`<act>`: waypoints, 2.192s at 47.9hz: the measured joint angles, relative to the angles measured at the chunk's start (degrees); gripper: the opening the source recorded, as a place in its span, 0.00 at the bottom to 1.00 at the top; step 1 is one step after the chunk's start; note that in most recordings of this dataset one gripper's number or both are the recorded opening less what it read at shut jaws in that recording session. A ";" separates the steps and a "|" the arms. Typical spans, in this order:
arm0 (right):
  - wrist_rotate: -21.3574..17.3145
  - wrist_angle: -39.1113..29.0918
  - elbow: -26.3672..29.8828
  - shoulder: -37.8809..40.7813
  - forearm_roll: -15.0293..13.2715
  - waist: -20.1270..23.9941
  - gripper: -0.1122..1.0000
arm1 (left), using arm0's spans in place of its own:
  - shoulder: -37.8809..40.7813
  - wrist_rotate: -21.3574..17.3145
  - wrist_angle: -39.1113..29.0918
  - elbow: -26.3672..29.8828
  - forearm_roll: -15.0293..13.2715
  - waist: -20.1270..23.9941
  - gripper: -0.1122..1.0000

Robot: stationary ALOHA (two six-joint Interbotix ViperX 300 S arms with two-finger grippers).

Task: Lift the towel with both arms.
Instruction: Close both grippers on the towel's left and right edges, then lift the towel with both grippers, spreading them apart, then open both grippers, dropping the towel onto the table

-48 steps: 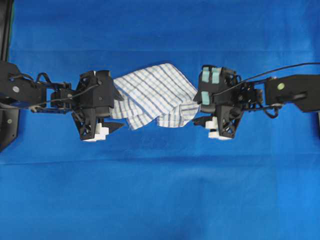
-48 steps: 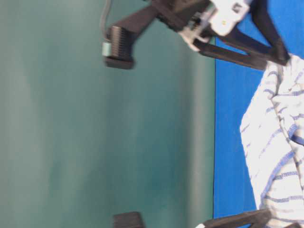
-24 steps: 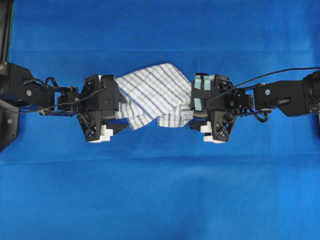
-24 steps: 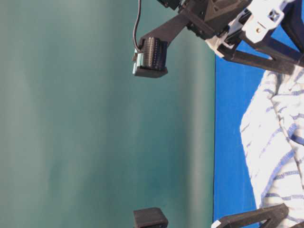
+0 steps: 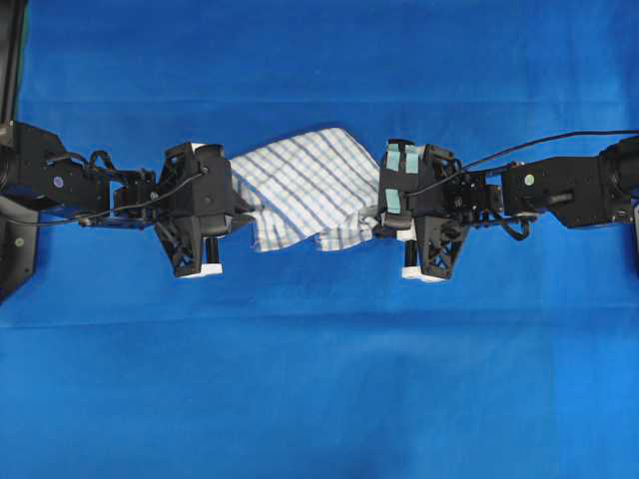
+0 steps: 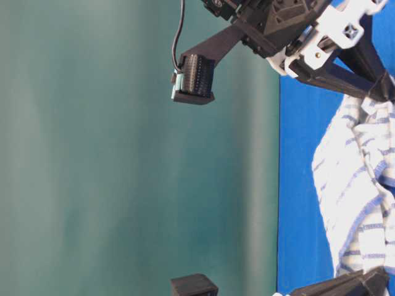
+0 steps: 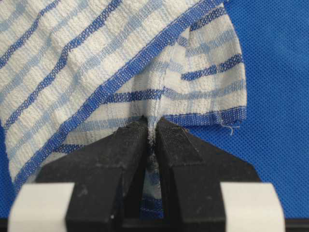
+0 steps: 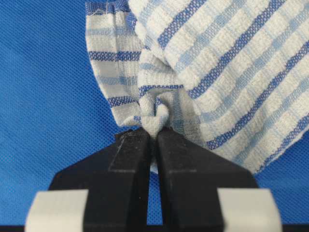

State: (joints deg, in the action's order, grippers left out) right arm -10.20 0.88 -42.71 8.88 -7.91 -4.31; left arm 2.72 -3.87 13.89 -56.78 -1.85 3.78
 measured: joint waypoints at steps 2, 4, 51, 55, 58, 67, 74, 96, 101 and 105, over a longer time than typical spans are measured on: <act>0.09 -0.44 0.00 -0.35 0.00 0.00 0.14 | -0.26 0.00 -0.35 0.09 0.00 0.09 0.13; 0.18 -1.05 -0.09 -1.23 0.00 -0.09 0.14 | -1.05 0.09 -1.32 0.26 0.00 0.09 0.13; 0.53 -32.96 17.40 -34.10 -4.75 -2.81 0.14 | -40.34 1.41 -36.12 16.44 0.00 3.08 0.13; 0.53 -33.84 18.54 -35.16 -5.36 -2.99 0.14 | -41.57 1.41 -37.00 17.40 0.00 3.87 0.13; 0.53 -34.54 19.42 -35.95 -5.62 -3.08 0.14 | -42.45 1.49 -37.97 18.28 0.00 4.57 0.13; 0.53 -36.47 21.88 -38.50 -7.12 -3.16 0.14 | -45.09 1.32 -40.17 21.18 0.09 5.98 0.13; 0.53 -36.74 22.85 -39.38 -7.47 -3.16 0.14 | -45.79 1.14 -40.34 22.94 0.18 6.15 0.13; 0.79 -36.83 23.12 -39.38 -7.38 -3.25 0.15 | -44.82 1.67 -39.73 23.82 0.18 6.15 0.14; 0.79 -36.83 23.20 -39.38 -7.47 -3.25 0.33 | -45.18 1.58 -39.38 23.82 0.26 5.36 0.19; 0.79 -36.83 23.12 -39.38 -7.47 -3.25 0.55 | -45.18 1.49 -39.29 23.82 0.26 4.57 0.38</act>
State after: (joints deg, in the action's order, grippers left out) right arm -9.40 -35.95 -19.60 -30.50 -15.38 -7.56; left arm -42.45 -2.37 -25.40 -32.96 -1.58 8.35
